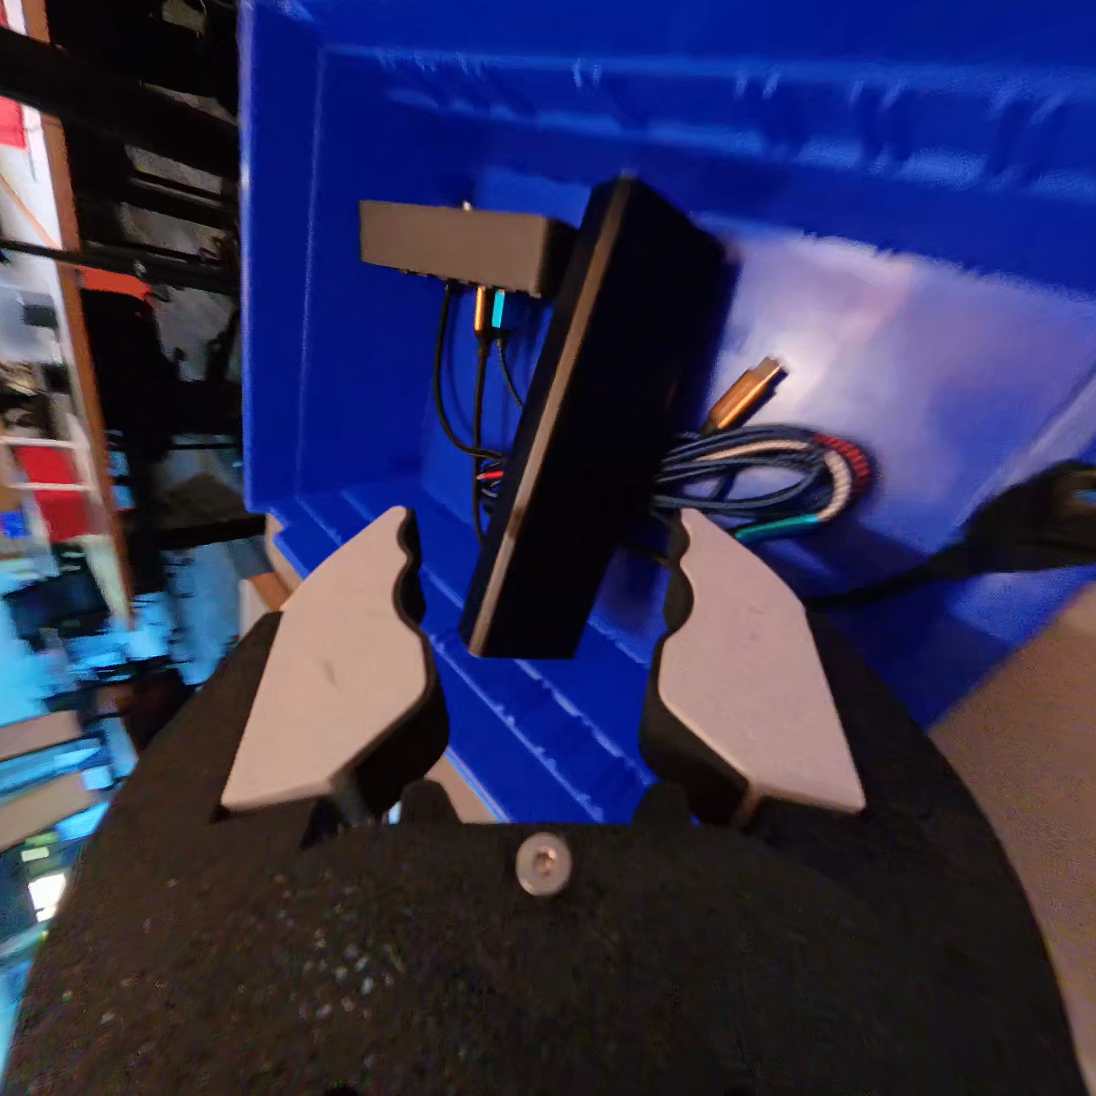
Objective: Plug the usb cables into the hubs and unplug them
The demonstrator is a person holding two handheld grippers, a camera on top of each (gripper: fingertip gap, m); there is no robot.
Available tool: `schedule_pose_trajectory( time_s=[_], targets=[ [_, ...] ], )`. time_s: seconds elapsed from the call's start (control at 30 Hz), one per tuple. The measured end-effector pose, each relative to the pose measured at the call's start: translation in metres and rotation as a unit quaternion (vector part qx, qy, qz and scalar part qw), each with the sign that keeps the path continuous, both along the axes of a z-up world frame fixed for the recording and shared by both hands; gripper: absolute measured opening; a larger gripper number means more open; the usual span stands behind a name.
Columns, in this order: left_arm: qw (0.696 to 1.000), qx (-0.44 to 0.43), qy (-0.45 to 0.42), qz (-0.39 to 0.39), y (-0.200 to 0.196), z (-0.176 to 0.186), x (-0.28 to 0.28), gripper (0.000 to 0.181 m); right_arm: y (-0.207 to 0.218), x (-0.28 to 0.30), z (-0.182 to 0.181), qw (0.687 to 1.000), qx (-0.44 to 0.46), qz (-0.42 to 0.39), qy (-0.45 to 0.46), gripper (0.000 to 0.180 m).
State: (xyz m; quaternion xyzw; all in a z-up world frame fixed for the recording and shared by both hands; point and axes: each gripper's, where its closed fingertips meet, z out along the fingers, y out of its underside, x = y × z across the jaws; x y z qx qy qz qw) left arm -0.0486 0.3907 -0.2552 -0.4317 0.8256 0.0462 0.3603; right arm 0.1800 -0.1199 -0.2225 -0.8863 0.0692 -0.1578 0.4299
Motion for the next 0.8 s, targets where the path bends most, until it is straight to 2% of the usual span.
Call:
schedule_pose_trajectory(
  time_s=[0.03,0.13,0.23,0.3,0.33,0.43,0.6,0.73,0.77,0.8],
  targets=[
    [0.999,0.032,0.027,-0.013,0.007,-0.008,0.002,0.083,0.002,-0.004,-0.001,1.0,0.008,0.005,0.004,0.076],
    [0.986,0.133,0.088,-0.053,0.022,-0.025,0.007,0.087,0.003,-0.006,-0.005,1.0,0.011,0.008,0.009,0.075],
    [0.975,0.178,0.117,-0.068,0.027,-0.042,0.009,0.084,-0.002,-0.001,-0.006,1.0,0.01,-0.008,0.005,0.075],
    [0.965,0.222,0.122,-0.061,0.036,-0.047,0.012,0.08,0.001,-0.004,-0.006,1.0,0.021,0.002,0.017,0.074],
    [0.962,0.237,0.119,-0.06,0.038,-0.049,0.013,0.071,0.001,-0.004,-0.006,1.0,0.024,0.003,0.019,0.074],
    [0.959,0.264,0.094,-0.04,0.041,-0.045,0.016,0.063,0.001,-0.004,-0.008,0.999,0.024,0.004,0.022,0.074],
    [0.935,0.348,0.053,-0.032,0.042,-0.023,0.013,0.062,0.003,-0.011,-0.003,0.999,0.032,0.018,0.019,0.074],
    [0.936,0.352,-0.015,-0.022,0.03,0.01,0.007,0.062,-0.001,-0.014,-0.003,0.999,0.027,0.023,0.018,0.074],
    [0.935,0.352,-0.027,-0.022,0.026,0.019,0.006,0.067,0.0,-0.014,-0.003,0.999,0.028,0.023,0.019,0.074],
    [0.936,0.348,-0.042,-0.022,0.022,0.029,0.004,0.062,0.001,-0.015,-0.002,0.999,0.033,0.025,0.02,0.074]
  ],
)
